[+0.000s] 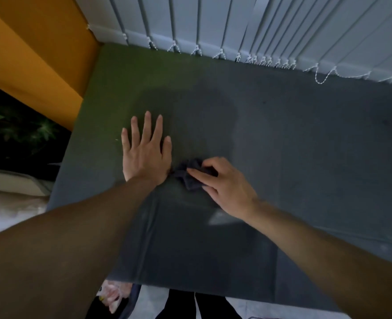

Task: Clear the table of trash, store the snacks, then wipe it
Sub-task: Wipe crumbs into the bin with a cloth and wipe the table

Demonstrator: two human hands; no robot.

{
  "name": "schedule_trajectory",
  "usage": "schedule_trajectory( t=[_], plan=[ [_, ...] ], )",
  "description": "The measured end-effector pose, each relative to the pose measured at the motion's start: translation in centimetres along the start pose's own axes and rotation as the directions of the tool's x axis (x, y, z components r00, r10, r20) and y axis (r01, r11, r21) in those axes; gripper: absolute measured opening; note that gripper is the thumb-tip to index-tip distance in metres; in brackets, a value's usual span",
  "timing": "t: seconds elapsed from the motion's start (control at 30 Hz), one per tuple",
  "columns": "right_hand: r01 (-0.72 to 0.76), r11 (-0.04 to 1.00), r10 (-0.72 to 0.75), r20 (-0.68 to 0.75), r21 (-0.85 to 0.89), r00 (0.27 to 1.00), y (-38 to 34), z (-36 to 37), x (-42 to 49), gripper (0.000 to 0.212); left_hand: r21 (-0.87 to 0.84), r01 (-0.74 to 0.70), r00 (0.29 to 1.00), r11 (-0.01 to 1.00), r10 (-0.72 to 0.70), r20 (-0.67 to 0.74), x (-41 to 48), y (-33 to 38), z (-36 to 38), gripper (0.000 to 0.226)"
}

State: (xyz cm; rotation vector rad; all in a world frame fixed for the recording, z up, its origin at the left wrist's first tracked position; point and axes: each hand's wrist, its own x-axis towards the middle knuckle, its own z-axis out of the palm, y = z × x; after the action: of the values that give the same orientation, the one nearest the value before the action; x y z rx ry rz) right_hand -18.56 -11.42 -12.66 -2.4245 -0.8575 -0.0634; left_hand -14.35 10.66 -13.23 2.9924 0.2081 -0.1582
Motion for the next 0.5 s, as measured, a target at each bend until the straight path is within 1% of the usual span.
schedule_trajectory(
  t=[0.03, 0.07, 0.1, 0.13, 0.2, 0.23, 0.27, 0.3, 0.33, 0.4, 0.43, 0.47, 0.5],
  plan=[
    [0.025, 1.0, -0.025, 0.013, -0.002, 1.0, 0.9, -0.3, 0.7, 0.04, 0.003, 0.001, 1.0, 1.0, -0.001, -0.005, 0.0, 0.0, 0.0, 0.06],
    [0.012, 1.0, -0.012, 0.004, -0.015, 1.0, 2.1, -0.6, 2.0, 0.041, 0.002, 0.0, 1.0, 1.0, 0.0, -0.012, 0.1, 0.1, 0.0, 0.06],
    [-0.03, 0.999, 0.028, -0.039, -0.041, 0.999, 3.5, -0.9, 3.6, 0.043, 0.001, -0.001, 1.0, 1.0, 0.001, -0.016, 0.1, 0.2, 0.0, 0.06],
    [-0.094, 0.993, 0.087, -0.097, -0.07, 0.992, 5.0, -1.1, 5.5, 0.043, 0.002, 0.001, 1.0, 1.0, -0.001, -0.015, 0.1, 0.2, 0.0, 0.06],
    [-0.261, 0.961, 0.238, -0.202, -0.095, 0.95, 7.5, -1.8, 9.0, 0.041, 0.006, 0.002, 1.0, 1.0, -0.002, -0.008, 0.1, 0.1, 0.0, 0.06],
    [-0.327, 0.942, 0.301, -0.232, -0.078, 0.925, 8.0, -1.9, 10.2, 0.039, 0.009, 0.001, 1.0, 1.0, -0.001, -0.007, 0.2, 0.2, 0.0, 0.061],
    [-0.354, 0.933, 0.329, -0.25, -0.06, 0.911, 8.0, -1.7, 10.8, 0.039, 0.012, 0.001, 1.0, 1.0, -0.001, -0.009, 0.2, 0.2, 0.0, 0.061],
    [-0.34, 0.939, 0.318, -0.251, -0.049, 0.914, 7.4, -1.3, 10.9, 0.038, 0.013, 0.0, 1.0, 1.0, 0.0, -0.01, 0.3, 0.2, 0.0, 0.061],
    [-0.286, 0.957, 0.27, -0.229, -0.04, 0.935, 6.6, -0.8, 10.6, 0.038, 0.014, -0.001, 1.0, 1.0, 0.001, -0.012, 0.3, 0.2, 0.0, 0.062],
    [-0.113, 0.993, 0.11, -0.138, -0.016, 0.984, 5.3, -0.1, 9.3, 0.039, 0.027, -0.001, 1.0, 1.0, 0.001, -0.016, 0.3, 0.2, 0.0, 0.062],
    [-0.048, 0.999, 0.046, -0.086, -0.02, 0.995, 5.5, -0.3, 9.1, 0.038, 0.035, 0.0, 1.0, 0.999, 0.001, -0.018, 0.3, 0.2, 0.0, 0.062],
    [-0.015, 0.999, 0.013, -0.065, -0.032, 0.998, 6.4, -0.9, 9.5, 0.037, 0.042, 0.001, 1.0, 0.999, 0.0, -0.017, 0.3, 0.2, 0.0, 0.062],
    [-0.031, 0.998, 0.026, -0.085, -0.059, 0.996, 7.7, -1.5, 10.3, 0.037, 0.045, 0.002, 1.0, 0.999, -0.001, -0.013, 0.3, 0.2, 0.0, 0.063]
  ],
)
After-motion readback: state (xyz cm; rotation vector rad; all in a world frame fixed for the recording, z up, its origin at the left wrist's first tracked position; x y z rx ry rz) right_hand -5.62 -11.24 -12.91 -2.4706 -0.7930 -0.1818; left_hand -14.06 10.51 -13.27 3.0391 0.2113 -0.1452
